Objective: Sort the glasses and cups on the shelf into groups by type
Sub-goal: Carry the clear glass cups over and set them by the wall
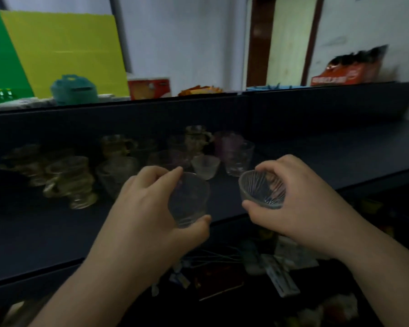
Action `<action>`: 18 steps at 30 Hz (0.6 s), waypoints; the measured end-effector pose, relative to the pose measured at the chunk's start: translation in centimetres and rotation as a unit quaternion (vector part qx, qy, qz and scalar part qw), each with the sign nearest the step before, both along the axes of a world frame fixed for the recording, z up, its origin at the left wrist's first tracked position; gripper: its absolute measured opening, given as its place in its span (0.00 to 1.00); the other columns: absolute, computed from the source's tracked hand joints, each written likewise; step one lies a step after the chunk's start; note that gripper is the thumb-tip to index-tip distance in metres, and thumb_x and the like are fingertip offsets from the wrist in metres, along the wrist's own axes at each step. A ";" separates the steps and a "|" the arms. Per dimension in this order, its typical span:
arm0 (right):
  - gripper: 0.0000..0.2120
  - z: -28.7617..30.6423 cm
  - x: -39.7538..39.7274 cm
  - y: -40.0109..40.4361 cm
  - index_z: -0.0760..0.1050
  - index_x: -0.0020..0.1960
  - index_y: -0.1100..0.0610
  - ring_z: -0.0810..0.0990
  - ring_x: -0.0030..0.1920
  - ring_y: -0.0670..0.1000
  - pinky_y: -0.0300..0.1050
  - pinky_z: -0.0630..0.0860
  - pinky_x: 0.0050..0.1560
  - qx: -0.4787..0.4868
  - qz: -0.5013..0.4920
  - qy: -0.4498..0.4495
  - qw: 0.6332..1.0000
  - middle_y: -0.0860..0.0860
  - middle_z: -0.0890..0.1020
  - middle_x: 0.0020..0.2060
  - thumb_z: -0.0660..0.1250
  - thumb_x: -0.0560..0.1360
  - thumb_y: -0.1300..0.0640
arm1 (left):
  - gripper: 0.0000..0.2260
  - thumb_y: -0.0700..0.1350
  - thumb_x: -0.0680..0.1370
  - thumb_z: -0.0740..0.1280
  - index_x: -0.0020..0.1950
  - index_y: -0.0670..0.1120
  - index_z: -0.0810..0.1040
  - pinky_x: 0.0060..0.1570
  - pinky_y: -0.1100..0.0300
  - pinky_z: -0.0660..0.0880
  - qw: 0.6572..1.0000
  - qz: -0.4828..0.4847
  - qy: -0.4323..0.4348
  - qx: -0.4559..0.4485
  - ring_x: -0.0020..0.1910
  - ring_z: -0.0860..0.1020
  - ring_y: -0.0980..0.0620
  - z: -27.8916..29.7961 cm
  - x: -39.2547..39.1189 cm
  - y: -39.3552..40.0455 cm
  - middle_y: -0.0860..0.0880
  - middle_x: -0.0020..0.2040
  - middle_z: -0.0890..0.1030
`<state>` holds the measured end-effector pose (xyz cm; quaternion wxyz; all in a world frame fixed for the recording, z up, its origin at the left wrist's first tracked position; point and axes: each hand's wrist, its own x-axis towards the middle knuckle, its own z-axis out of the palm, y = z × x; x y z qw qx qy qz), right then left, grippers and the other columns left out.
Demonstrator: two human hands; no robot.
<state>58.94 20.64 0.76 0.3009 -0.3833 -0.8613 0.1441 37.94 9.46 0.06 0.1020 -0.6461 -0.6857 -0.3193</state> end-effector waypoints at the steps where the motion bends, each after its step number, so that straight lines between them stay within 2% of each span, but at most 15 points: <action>1: 0.21 0.0 1.9 0.9 0.70 0.54 0.38 0.72 0.51 0.34 0.31 0.70 0.44 -0.001 -0.011 0.006 1.000 0.36 0.70 0.50 0.71 0.65 0.35 | 0.43 0.70 0.66 0.67 0.77 0.54 0.62 0.55 0.68 0.61 1.000 -0.014 0.005 0.001 0.61 0.63 0.62 -0.2 2.0 1.3 0.65 0.59 0.62; 5: 0.26 -0.4 8.7 4.3 0.70 0.58 0.41 0.72 0.51 0.35 0.31 0.69 0.46 -0.001 -0.063 0.024 0.998 0.37 0.70 0.50 0.69 0.63 0.34 | 0.43 0.70 0.66 0.65 0.77 0.56 0.59 0.58 0.68 0.61 0.997 -0.070 0.012 -0.017 0.63 0.61 0.62 -0.1 8.5 6.2 0.64 0.62 0.62; 9: 0.30 -1.5 14.2 7.4 0.73 0.61 0.44 0.72 0.52 0.34 0.25 0.67 0.46 -0.008 -0.109 0.038 0.993 0.37 0.70 0.51 0.69 0.63 0.34 | 0.43 0.71 0.66 0.65 0.77 0.57 0.59 0.55 0.70 0.61 0.994 -0.109 0.020 -0.021 0.62 0.61 0.64 0.1 13.1 11.3 0.66 0.62 0.62; 12: 0.25 -2.3 17.2 10.0 0.73 0.57 0.43 0.72 0.51 0.35 0.23 0.66 0.47 -0.018 -0.133 0.042 0.990 0.38 0.71 0.50 0.70 0.63 0.35 | 0.43 0.70 0.66 0.65 0.77 0.56 0.59 0.56 0.68 0.61 0.991 -0.128 0.021 -0.018 0.63 0.61 0.63 -0.1 16.2 15.7 0.64 0.64 0.63; 14: 0.23 -2.8 18.9 12.0 0.73 0.54 0.42 0.73 0.50 0.36 0.26 0.67 0.49 -0.007 -0.148 0.040 0.988 0.39 0.71 0.49 0.69 0.62 0.34 | 0.43 0.71 0.66 0.65 0.77 0.55 0.59 0.56 0.66 0.62 0.991 -0.125 0.036 -0.004 0.64 0.62 0.60 -0.1 17.9 18.6 0.61 0.66 0.64; 18: 0.24 -2.3 22.2 16.6 0.73 0.52 0.42 0.74 0.49 0.36 0.27 0.68 0.47 0.012 -0.194 0.038 0.980 0.40 0.71 0.48 0.68 0.61 0.33 | 0.42 0.71 0.67 0.64 0.77 0.55 0.60 0.54 0.65 0.62 0.991 -0.130 0.032 0.017 0.63 0.64 0.59 0.2 20.7 24.3 0.59 0.66 0.65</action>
